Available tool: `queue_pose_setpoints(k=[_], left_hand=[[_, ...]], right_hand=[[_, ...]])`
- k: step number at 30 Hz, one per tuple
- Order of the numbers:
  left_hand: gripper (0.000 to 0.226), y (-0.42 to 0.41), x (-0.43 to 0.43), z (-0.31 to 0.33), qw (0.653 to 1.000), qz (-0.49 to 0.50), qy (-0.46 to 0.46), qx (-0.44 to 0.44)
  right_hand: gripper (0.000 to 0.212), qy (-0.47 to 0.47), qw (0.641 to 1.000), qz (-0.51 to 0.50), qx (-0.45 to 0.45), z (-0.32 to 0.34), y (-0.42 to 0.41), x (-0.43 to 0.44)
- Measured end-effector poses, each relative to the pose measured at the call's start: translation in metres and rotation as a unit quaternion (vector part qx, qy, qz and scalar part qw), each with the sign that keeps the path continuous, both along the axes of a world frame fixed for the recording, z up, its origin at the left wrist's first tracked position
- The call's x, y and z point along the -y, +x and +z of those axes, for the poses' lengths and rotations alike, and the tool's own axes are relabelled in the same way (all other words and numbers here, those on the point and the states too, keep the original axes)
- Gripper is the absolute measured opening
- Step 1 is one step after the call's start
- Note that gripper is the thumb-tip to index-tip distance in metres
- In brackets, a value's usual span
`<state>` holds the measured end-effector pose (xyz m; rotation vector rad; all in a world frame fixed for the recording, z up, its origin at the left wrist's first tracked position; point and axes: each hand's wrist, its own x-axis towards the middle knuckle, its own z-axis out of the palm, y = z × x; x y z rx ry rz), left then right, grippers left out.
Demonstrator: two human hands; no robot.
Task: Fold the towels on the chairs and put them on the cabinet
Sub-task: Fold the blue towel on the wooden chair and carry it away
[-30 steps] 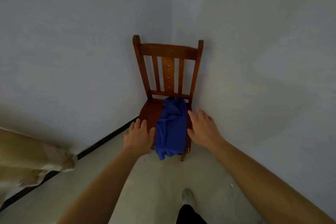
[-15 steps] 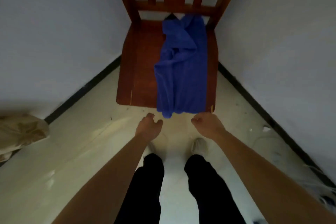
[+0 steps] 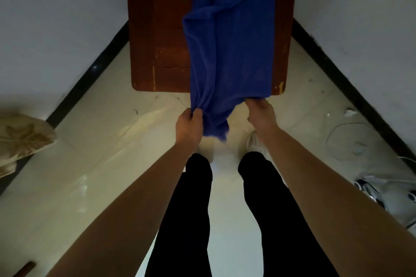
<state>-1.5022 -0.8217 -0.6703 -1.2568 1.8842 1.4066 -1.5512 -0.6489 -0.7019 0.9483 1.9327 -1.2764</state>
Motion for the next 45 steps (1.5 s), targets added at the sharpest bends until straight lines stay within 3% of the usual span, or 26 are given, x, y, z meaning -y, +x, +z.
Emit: queue_pose_setpoints(k=[5, 7, 10, 13, 15, 19, 21, 23, 25, 29, 34, 37, 41, 43, 45], left_hand=[[0.025, -0.002, 0.012, 0.079, 0.993, 0.08, 0.09, -0.006], [0.04, -0.007, 0.018, 0.114, 0.993, 0.053, 0.106, -0.021], [0.045, -0.019, 0.031, 0.163, 0.997, -0.056, 0.04, -0.031], [0.027, -0.036, 0.045, 0.22, 0.988, -0.138, -0.048, -0.042], [0.035, -0.052, 0.055, 0.256, 0.972, -0.193, -0.122, -0.055], [0.04, -0.086, 0.079, 0.342, 0.966, -0.14, -0.192, -0.101], [0.032, -0.1, 0.084, 0.385, 0.981, -0.04, -0.13, -0.139], [0.019, -0.114, 0.085, 0.429, 0.978, 0.049, -0.054, -0.195], [0.014, -0.127, 0.087, 0.469, 0.964, 0.087, -0.023, -0.251], [0.065, -0.142, 0.095, 0.542, 0.921, 0.135, 0.057, -0.36], [0.031, -0.138, 0.096, 0.615, 0.87, 0.144, 0.122, -0.456], [0.013, -0.139, 0.107, 0.642, 0.825, 0.177, 0.225, -0.487], [0.012, -0.141, 0.112, 0.662, 0.797, 0.141, 0.316, -0.494], [0.006, -0.139, 0.112, 0.666, 0.8, 0.141, 0.323, -0.485], [0.02, -0.138, 0.114, 0.663, 0.816, 0.163, 0.29, -0.473]], right_hand=[[0.019, -0.054, 0.998, -0.034, 0.018, 0.07, 0.006, 0.003], [0.024, -0.069, 0.995, -0.071, 0.018, 0.101, 0.005, 0.005], [0.022, -0.115, 0.986, -0.117, 0.031, 0.16, -0.002, 0.012], [0.028, -0.094, 0.992, -0.08, -0.013, 0.222, -0.015, 0.014], [0.039, -0.073, 0.993, -0.075, -0.048, 0.26, -0.032, 0.011], [0.044, -0.176, 0.968, -0.145, -0.109, 0.356, -0.074, 0.0], [0.037, -0.243, 0.946, -0.172, -0.128, 0.403, -0.095, -0.006], [0.007, -0.301, 0.932, -0.151, -0.132, 0.449, -0.109, -0.009], [0.013, -0.306, 0.937, -0.103, -0.133, 0.488, -0.119, -0.009], [0.01, -0.264, 0.945, -0.055, -0.188, 0.561, -0.123, -0.001], [0.008, -0.309, 0.884, -0.133, -0.325, 0.629, -0.126, 0.013], [0.024, -0.281, 0.86, -0.098, -0.414, 0.653, -0.128, 0.016], [0.074, -0.13, 0.865, 0.05, -0.483, 0.669, -0.131, 0.019], [0.074, -0.038, 0.854, 0.093, -0.51, 0.67, -0.129, 0.023], [0.057, 0.051, 0.832, 0.111, -0.541, 0.667, -0.128, 0.026]])
